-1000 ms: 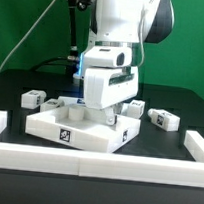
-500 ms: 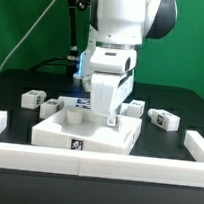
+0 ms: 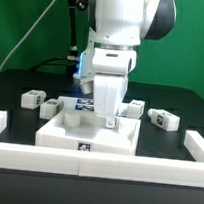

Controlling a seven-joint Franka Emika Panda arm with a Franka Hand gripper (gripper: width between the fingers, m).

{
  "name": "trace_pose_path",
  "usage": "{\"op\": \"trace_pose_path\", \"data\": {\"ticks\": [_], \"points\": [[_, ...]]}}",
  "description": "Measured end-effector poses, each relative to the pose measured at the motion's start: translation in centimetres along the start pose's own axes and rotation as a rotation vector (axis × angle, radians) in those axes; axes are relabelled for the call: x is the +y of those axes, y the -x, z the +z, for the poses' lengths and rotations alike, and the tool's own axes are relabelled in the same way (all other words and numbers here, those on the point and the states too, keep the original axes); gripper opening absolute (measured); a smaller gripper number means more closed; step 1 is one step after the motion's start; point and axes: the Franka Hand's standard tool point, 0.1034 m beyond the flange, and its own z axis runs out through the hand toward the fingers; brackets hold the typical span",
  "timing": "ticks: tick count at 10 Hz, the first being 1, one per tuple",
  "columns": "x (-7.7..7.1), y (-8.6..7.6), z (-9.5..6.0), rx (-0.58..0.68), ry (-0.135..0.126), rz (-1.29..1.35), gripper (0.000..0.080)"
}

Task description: Assemble one leg

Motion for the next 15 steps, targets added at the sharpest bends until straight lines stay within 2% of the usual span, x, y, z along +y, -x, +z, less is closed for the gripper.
{"op": "trace_pose_path", "data": {"ticks": [1, 3, 7, 8, 10, 13, 15], "points": [[0.2, 0.0, 0.0, 0.005, 0.018, -0.011, 0.0061], [0.3, -0.7, 0.1, 0.006, 0.035, -0.057, 0.0061], [0.4, -0.6, 0.1, 0.003, 0.032, -0.079, 0.0061], [0.8, -1.1, 0.1, -0.004, 0.028, -0.172, 0.0061], [1.1, -3.4, 0.2, 0.001, 0.036, -0.227, 0.0061], [1.8, -6.1, 0.3, 0.012, 0.050, -0.220, 0.0061], [1.9, -7.0, 0.3, 0.011, 0.040, -0.173, 0.0061]]}}
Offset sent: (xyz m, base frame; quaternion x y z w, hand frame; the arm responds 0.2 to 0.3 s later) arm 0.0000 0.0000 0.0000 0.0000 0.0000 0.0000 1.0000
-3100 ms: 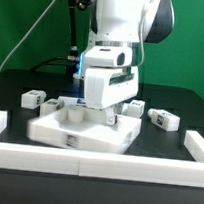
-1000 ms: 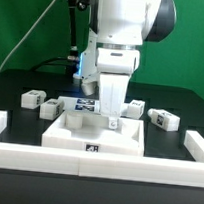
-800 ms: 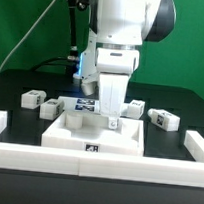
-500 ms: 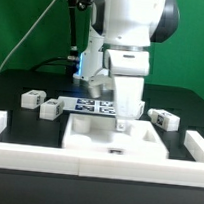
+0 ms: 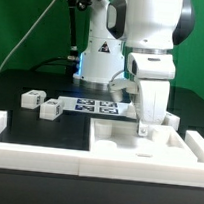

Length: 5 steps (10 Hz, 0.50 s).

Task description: Assemble one leg

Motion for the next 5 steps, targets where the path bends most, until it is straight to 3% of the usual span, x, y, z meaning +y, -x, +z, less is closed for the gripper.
{"op": "trace_pose_path", "data": {"ticks": [5], "points": [[-0.2, -2.0, 0.1, -0.007, -0.025, 0.035, 0.0061]]}}
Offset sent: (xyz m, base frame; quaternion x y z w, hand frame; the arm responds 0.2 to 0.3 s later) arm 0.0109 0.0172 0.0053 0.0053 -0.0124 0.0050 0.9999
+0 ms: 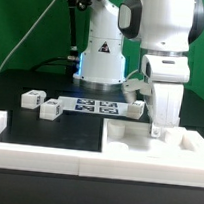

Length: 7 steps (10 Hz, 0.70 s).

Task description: Assemble one leg

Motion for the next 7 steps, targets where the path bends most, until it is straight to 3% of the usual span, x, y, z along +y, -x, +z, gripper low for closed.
{"op": "trace_pose_path", "data": {"ticks": [4, 5, 6, 7], "points": [[-0.08, 0.05, 0.03, 0.002, 0.004, 0.021, 0.0061], [-0.08, 0.07, 0.04, 0.002, 0.004, 0.021, 0.0233], [-0.08, 0.08, 0.04, 0.002, 0.004, 0.021, 0.0233], [-0.08, 0.09, 0.05, 0.002, 0.004, 0.022, 0.0434]]}}
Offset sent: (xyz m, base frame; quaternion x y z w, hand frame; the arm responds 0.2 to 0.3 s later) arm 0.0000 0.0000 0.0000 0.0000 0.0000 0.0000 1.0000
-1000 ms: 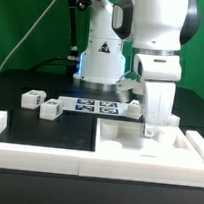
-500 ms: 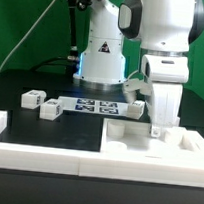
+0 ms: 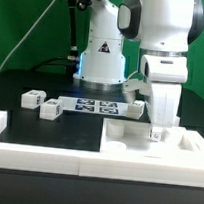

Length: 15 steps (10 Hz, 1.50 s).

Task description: Assemble one leg

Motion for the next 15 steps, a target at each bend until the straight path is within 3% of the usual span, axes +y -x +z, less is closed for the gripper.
{"op": "trace_pose_path", "data": {"ticks": [1, 2, 3, 6, 8, 10, 12, 15], "points": [[0.0, 0.0, 0.0, 0.000, 0.000, 0.000, 0.0572], [0.0, 0.0, 0.0, 0.000, 0.000, 0.000, 0.0572], [0.0, 0.0, 0.0, 0.000, 0.000, 0.000, 0.0633], [0.1, -0.1, -0.2, 0.000, 0.003, 0.011, 0.0648], [-0.3, -0.7, -2.9, -0.006, 0.035, 0.060, 0.0649], [-1.9, -1.2, -4.5, -0.013, 0.041, 0.190, 0.0649], [-2.0, -1.1, -4.3, -0.014, 0.038, 0.198, 0.0649], [-2.1, -1.2, -4.3, -0.008, 0.038, 0.425, 0.0649]]}}
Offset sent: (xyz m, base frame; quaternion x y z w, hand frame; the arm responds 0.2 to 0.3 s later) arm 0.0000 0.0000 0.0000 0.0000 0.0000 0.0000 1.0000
